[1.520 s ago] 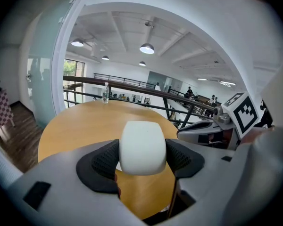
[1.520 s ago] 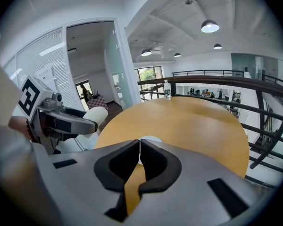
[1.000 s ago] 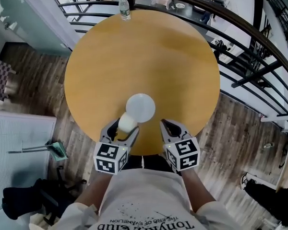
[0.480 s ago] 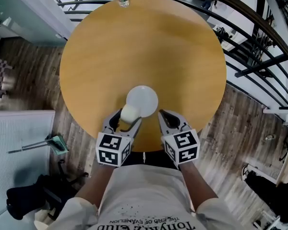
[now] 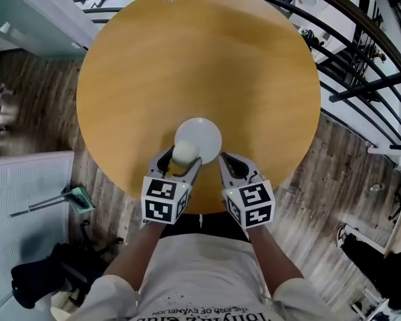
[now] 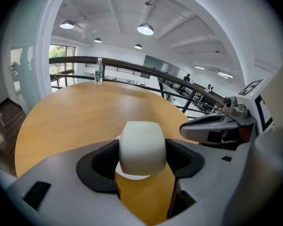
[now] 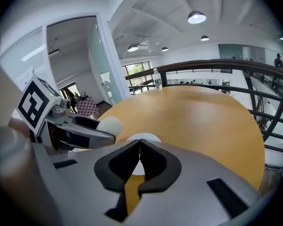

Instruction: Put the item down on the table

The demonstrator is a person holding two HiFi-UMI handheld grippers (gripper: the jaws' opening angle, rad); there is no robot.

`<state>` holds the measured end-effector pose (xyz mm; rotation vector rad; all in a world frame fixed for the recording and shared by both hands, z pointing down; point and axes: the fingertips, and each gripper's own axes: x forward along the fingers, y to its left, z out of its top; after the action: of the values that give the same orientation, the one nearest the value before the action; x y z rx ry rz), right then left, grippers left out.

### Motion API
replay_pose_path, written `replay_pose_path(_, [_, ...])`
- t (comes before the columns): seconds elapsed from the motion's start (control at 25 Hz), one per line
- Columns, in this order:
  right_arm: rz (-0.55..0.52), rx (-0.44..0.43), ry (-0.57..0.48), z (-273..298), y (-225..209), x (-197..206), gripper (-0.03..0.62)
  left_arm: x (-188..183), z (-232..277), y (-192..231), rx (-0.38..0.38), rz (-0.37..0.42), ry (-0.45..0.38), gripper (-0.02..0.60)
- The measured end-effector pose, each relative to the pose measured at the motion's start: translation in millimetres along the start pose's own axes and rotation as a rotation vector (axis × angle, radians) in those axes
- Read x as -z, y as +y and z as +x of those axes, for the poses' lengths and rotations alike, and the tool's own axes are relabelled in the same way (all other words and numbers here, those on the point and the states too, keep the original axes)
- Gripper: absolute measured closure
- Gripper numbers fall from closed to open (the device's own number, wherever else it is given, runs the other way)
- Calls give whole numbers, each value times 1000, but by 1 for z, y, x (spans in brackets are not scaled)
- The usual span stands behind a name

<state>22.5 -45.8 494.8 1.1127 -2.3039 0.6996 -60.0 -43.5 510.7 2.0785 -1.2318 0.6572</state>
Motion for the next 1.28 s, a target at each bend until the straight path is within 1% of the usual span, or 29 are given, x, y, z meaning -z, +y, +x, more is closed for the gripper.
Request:
replay_pose_path(0.2, [17, 8, 10, 7, -6, 4, 568, 7, 25, 6, -13, 31, 39, 261])
replay_pose_path(0.6, [36, 3, 36, 13, -17, 12, 568, 19, 66, 11, -15, 41, 93, 261])
replay_pose_path(0.72, [48, 8, 45, 13, -23, 15, 568, 26, 78, 13, -12, 52, 128, 261])
replay_pose_path(0.96, [76, 11, 66, 16, -28, 27, 568, 31, 93, 18, -14, 59, 158, 261])
replay_pose_path(1.28, [77, 12, 76, 15, -31, 28, 568, 40, 107, 19, -20, 94, 188, 261])
